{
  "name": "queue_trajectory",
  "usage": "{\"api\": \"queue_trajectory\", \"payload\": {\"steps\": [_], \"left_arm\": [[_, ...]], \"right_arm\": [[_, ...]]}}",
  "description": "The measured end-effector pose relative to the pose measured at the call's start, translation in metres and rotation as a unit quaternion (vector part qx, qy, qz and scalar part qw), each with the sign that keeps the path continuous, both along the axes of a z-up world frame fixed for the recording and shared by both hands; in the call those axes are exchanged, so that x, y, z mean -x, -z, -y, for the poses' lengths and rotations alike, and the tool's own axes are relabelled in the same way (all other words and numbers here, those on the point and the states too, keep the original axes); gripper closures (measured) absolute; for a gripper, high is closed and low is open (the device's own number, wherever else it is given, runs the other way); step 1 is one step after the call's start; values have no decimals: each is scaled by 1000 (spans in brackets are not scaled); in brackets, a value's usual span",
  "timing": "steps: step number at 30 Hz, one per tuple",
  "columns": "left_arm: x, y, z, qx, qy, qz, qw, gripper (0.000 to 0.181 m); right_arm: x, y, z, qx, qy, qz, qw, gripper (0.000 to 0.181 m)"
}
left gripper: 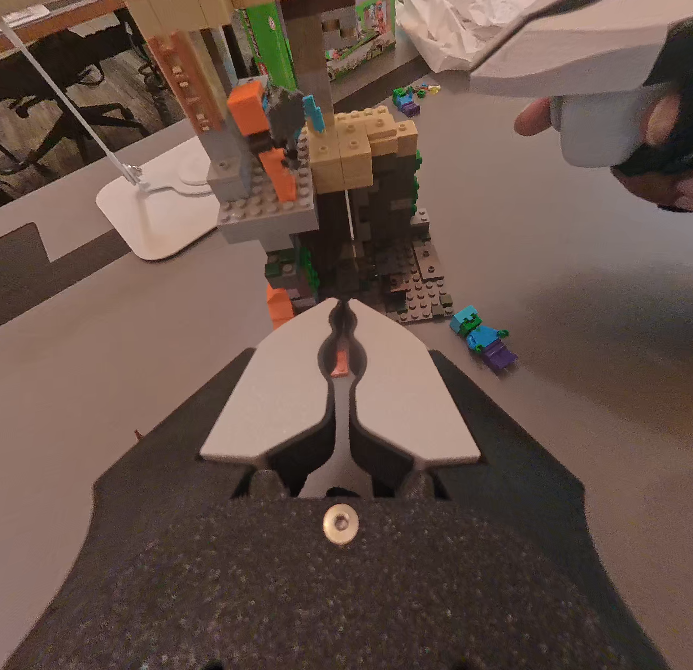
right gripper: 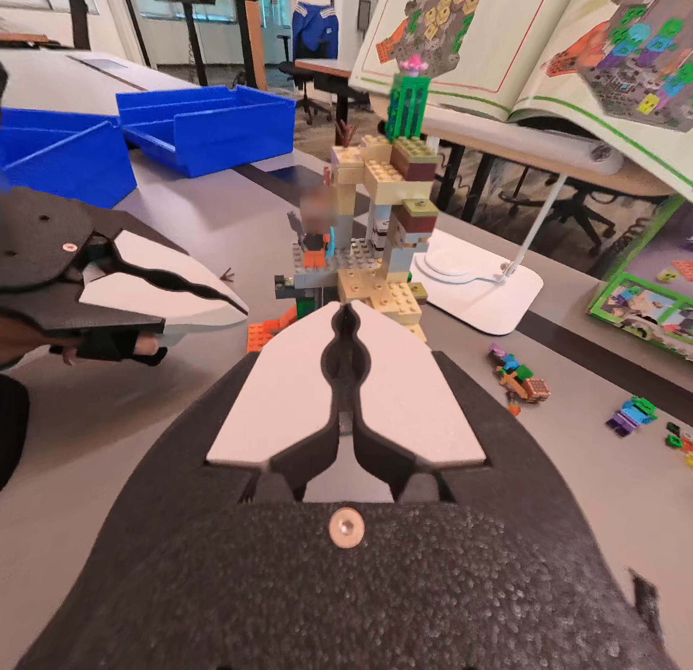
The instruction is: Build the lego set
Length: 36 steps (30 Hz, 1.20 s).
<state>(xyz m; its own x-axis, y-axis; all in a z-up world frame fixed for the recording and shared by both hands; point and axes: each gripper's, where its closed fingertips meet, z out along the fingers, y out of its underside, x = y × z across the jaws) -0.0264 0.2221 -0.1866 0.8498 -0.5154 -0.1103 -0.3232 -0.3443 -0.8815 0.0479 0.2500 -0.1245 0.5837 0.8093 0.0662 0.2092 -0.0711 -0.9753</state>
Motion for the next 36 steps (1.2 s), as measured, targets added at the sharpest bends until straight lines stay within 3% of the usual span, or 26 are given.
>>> {"api": "queue_trajectory", "payload": {"steps": [7, 13, 19, 27, 36], "left_arm": [[14, 9, 0, -5, -16, -12, 1000, 181], [29, 12, -3, -1, -25, -6, 1000, 181], [45, 28, -4, 7, -36, -20, 999, 181], [42, 32, -4, 17, -23, -17, 999, 181], [34, 37, -10, 30, 15, -26, 999, 181]], "right_arm": [[49, 63, 14, 89, -27, 127, 988, 156], [75, 100, 15, 108, -32, 213, 971, 152], [79, 106, 6, 89, -18, 263, 960, 159], [79, 115, 8, 76, -31, 346, 935, 162], [76, 116, 3, 84, -35, 385, 918, 164]]}}
